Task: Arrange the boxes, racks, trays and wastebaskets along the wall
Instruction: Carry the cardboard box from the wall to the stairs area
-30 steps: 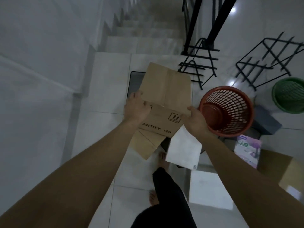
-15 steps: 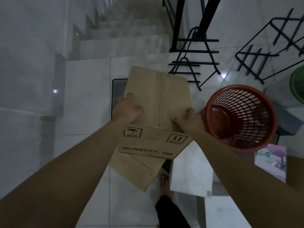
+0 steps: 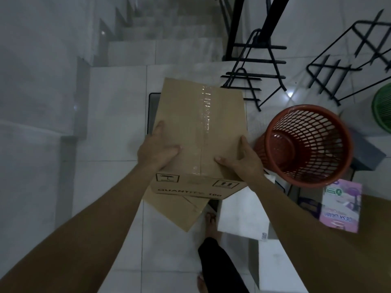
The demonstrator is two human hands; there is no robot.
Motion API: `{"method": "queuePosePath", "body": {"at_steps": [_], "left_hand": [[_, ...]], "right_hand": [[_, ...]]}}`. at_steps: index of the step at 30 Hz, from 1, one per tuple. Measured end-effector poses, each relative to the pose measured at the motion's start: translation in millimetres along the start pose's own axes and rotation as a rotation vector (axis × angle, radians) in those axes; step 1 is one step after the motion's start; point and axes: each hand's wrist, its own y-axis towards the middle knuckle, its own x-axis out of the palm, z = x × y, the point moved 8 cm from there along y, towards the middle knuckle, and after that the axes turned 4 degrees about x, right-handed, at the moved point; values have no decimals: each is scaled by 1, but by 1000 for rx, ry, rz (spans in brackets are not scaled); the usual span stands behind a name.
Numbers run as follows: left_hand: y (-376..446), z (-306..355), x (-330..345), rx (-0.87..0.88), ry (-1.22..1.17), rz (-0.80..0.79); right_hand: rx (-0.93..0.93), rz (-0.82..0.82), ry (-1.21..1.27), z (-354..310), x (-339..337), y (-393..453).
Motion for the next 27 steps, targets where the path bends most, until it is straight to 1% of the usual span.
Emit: {"method": "queuePosePath", "body": {"at_steps": [9,17,22,27], "left_hand": [[-133,-30,-70,-55,-37,139],[-287,-65,-121,-120,-137,235],[-389,-93,-140,-172,-180,307],[-481,-114,-152,-176,-248,352]], "right_hand": [[-137,-1,-162,-41,-6,-121],[-270,-24,-315,-69,-15,-258],[-376,-35,-393,-69,-17,-352],[-444,-48,-466,-59,-17,-434]]}}
